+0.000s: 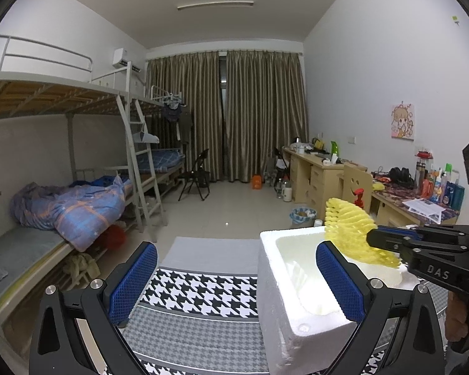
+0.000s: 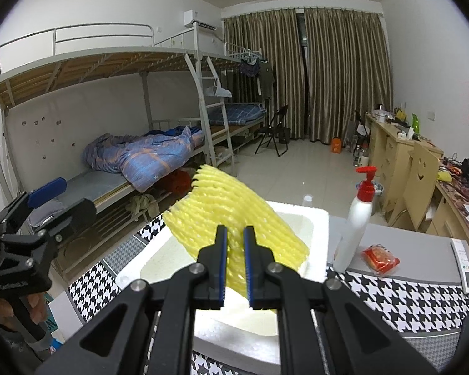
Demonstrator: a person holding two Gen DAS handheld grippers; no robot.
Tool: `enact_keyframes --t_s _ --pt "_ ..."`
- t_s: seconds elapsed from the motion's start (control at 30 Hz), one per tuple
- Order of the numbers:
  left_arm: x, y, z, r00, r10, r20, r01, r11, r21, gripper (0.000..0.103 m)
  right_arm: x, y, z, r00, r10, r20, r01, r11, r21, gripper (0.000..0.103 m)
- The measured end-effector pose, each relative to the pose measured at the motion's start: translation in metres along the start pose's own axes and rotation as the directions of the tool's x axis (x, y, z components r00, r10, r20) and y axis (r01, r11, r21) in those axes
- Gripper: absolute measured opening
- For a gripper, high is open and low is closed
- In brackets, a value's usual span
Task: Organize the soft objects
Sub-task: 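Lower the yellow mesh into the foam box and open the right gripper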
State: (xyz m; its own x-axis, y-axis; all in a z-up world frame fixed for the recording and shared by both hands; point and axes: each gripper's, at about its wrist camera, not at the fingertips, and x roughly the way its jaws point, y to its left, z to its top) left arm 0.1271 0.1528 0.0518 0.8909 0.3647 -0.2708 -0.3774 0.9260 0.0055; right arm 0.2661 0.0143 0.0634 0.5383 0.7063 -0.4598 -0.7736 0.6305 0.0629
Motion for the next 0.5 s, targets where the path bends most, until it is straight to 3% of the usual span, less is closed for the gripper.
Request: enact_keyframes --t_s 0.17,0.23,0.4,0.5 --pt "-0.002 0.002 -0.004 1.000 0.001 -0.008 -0.001 1.000 -0.010 0.102 0.013 0.002 0.000 0.999 0.007 -0.033 -0.007 1.000 -0.004 0.017" --pt "-0.002 0.003 -0.006 1.000 0.003 -0.010 -0.003 1.000 -0.012 0.102 0.017 0.002 -0.001 0.999 0.013 -0.049 -0.013 1.000 0.003 0.031" --pt "-0.002 0.006 -0.008 1.000 0.006 -0.016 -0.006 1.000 -0.024 0.102 0.021 0.004 -0.005 0.997 0.007 -0.076 -0.007 1.000 -0.006 0.039" --pt "0.000 0.009 -0.008 1.000 0.005 -0.020 -0.006 1.000 -0.030 0.102 0.018 0.005 -0.006 0.997 0.010 -0.074 -0.010 1.000 -0.007 0.054"
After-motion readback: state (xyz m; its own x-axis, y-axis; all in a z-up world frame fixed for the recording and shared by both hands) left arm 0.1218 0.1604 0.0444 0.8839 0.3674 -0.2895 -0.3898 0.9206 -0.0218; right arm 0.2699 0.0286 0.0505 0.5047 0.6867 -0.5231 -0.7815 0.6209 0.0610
